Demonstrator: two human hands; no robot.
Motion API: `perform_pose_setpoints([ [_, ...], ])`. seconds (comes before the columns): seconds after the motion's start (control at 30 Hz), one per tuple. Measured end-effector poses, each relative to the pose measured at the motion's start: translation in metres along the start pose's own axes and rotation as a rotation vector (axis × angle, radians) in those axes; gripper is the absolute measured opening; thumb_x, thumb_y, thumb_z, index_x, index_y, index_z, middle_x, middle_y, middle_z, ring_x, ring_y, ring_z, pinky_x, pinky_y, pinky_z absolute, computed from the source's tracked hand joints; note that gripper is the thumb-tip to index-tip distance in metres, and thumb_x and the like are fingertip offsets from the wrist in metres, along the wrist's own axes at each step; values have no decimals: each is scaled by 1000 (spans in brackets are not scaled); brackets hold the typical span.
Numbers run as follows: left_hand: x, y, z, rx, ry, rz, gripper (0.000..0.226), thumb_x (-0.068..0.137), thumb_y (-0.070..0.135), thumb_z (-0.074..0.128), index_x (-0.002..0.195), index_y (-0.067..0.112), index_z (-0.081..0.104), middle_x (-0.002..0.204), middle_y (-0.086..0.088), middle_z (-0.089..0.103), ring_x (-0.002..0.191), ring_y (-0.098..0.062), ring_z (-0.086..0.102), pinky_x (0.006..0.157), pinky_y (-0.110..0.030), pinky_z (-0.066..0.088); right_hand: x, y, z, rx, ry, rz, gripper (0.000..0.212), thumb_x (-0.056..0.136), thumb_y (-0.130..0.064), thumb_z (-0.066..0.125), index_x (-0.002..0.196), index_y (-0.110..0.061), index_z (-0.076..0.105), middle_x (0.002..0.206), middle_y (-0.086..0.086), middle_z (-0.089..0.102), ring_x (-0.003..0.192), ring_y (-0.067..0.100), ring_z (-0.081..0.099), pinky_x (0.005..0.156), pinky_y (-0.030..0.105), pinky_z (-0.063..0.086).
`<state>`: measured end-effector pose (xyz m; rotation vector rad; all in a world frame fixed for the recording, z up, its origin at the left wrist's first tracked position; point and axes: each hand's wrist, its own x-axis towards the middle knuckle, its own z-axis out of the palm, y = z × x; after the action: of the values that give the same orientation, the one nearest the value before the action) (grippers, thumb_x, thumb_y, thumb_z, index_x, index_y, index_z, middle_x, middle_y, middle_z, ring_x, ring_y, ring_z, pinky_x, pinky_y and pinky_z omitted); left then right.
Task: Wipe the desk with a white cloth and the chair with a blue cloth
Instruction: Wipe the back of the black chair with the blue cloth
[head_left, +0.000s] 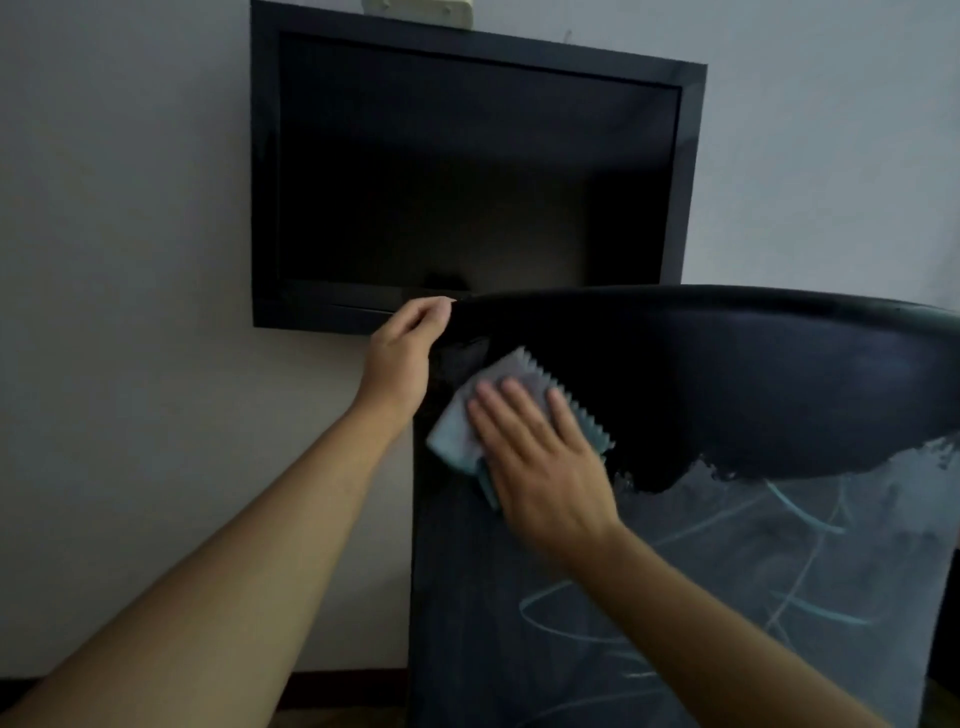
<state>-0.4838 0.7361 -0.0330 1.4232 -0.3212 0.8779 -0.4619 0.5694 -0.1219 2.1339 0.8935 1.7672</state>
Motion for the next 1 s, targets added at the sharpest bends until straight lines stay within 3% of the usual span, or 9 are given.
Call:
perform_pose_setpoints([
  [0.07,0,0,-2,-74,-22,-62,16,97,21,57,92,22,72,103,-7,72,106,-27,65,94,-40,50,38,6,-8,44,75,109,58,95,-28,45,149,-11,34,158,6,26,148,23,16,121,47,4],
  [0.17,2,-4,-11,-106,-62,-99,26,96,21,53,87,30,75,94,1,74,94,-17,69,78,-29,53,71,-2,-9,59,70,218,61,97,-30,34,153,-9,22,161,10,16,150,26,4,121,49,-4],
  [0.33,7,1,-14,-127,-97,-213,13,89,30,68,98,24,76,101,0,76,102,-18,69,85,-30,53,-9,-56,10,35,-211,-93,71,87,-37,57,149,-13,34,157,5,28,147,23,15,121,50,3],
  [0.43,6,3,-15,-97,-89,-206,20,89,35,69,104,23,74,111,-1,73,111,-18,66,104,-38,48,-18,-53,12,6,-316,-252,72,93,-38,45,154,-14,14,161,4,12,148,22,0,118,45,-14],
  [0.5,6,3,-16,-56,-115,-227,31,88,41,68,110,20,73,115,-3,72,112,-19,65,107,-42,46,8,-31,2,-53,-239,-225,72,92,-38,46,154,-14,17,161,5,14,149,22,2,119,47,-10],
  [0.67,-17,-37,-35,-176,-161,-489,43,94,55,47,113,24,69,109,-5,73,100,-22,65,83,-39,49,53,-10,1,29,-3,77,63,95,-33,38,152,-9,24,160,9,19,150,24,7,121,48,-4],
  [0.77,-39,-64,-39,-321,-120,-529,37,97,45,50,114,18,68,96,-2,73,87,-18,66,76,-32,48,-11,-62,23,98,-173,-20,70,88,-33,53,150,-9,31,158,9,26,148,26,15,119,48,4],
  [0.83,-50,-79,-40,-194,-134,-450,32,97,41,51,116,22,68,97,3,74,88,-15,68,73,-28,48,-70,-93,28,103,-355,-104,76,84,-38,59,150,-13,30,158,6,25,146,23,12,117,47,8],
  [1.0,-70,-96,-49,-177,-176,-567,43,99,56,33,114,29,64,110,6,71,100,-14,66,77,-29,48,-71,-87,18,65,-433,-159,76,92,-33,51,153,-14,10,160,5,3,148,24,-1,118,47,-14],
])
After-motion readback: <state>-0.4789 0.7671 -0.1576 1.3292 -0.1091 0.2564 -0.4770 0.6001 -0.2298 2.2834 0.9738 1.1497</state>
